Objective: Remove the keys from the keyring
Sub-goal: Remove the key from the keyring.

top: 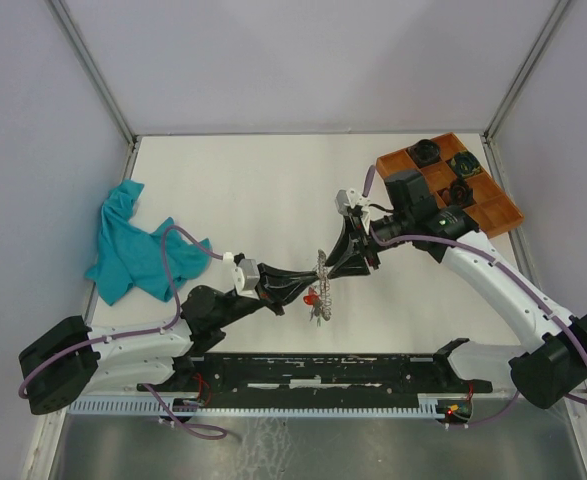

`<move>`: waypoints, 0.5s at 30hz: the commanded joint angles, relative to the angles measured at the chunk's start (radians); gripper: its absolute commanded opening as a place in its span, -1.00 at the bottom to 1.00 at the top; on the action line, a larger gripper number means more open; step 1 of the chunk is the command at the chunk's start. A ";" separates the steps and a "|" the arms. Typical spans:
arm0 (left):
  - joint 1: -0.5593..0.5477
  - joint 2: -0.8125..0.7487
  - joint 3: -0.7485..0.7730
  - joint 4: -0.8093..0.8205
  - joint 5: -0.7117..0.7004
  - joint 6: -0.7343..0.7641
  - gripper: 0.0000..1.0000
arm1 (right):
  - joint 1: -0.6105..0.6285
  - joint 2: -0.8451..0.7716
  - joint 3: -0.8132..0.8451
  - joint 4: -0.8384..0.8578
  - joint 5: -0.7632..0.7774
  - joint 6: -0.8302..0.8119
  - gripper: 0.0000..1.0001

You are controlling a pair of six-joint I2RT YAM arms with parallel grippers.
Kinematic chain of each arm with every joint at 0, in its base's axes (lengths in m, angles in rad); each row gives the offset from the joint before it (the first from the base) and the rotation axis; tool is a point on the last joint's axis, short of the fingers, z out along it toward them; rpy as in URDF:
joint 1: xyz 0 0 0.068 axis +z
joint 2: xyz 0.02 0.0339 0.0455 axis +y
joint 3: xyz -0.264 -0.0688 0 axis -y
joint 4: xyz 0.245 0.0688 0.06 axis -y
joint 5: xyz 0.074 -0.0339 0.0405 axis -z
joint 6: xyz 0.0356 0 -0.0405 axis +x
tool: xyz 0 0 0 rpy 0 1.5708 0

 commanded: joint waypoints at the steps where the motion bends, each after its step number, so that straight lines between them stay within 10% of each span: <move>1: -0.003 -0.020 0.014 0.132 -0.021 -0.039 -0.95 | -0.005 -0.017 -0.005 0.106 -0.037 0.053 -0.27; 15: -0.003 -0.018 0.023 0.136 -0.069 -0.039 -0.95 | -0.001 -0.021 -0.009 0.084 -0.051 0.043 -0.40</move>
